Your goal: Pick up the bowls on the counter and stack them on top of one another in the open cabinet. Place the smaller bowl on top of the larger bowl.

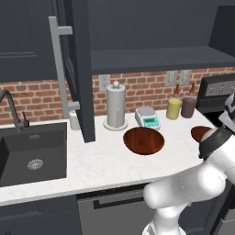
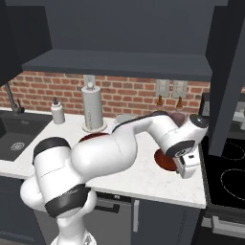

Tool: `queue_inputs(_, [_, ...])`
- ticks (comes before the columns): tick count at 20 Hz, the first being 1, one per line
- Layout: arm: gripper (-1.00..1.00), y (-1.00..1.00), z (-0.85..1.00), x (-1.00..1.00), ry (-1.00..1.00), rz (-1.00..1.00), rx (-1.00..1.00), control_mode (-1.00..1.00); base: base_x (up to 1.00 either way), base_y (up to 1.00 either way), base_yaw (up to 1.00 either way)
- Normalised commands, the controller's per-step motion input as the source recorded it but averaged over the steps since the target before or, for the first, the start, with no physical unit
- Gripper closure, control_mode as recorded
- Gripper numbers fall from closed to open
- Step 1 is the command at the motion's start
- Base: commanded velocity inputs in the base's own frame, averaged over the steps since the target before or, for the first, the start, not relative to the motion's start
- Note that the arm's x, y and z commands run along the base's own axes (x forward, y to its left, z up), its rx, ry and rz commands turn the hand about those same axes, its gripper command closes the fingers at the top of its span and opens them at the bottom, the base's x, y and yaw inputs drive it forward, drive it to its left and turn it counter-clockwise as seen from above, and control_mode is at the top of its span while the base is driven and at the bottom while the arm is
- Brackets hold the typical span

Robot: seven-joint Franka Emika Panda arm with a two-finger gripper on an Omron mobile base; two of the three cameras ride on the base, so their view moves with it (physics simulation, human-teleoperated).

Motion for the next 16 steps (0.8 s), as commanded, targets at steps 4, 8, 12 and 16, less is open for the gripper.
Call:
queue_inputs(4, [-1.0, 0.15, -0.53, 0.31, 0.05, 0.0, -0.02, -1.0, 0.0, 0.0, 0.0])
queue_inputs(8, [-1.0, 0.04, -0.47, 0.47, 0.05, 0.0, 0.0, -1.0, 0.0, 0.0, 0.0])
queue_inputs(12, [-1.0, 0.0, -0.27, 0.36, 0.05, 0.0, 0.0, -1.0, 0.0, 0.0, 0.0])
queue_inputs(16, [-1.0, 0.0, -0.41, 0.37, 0.1, 0.0, 0.0, -1.0, 0.0, 0.0, 0.0])
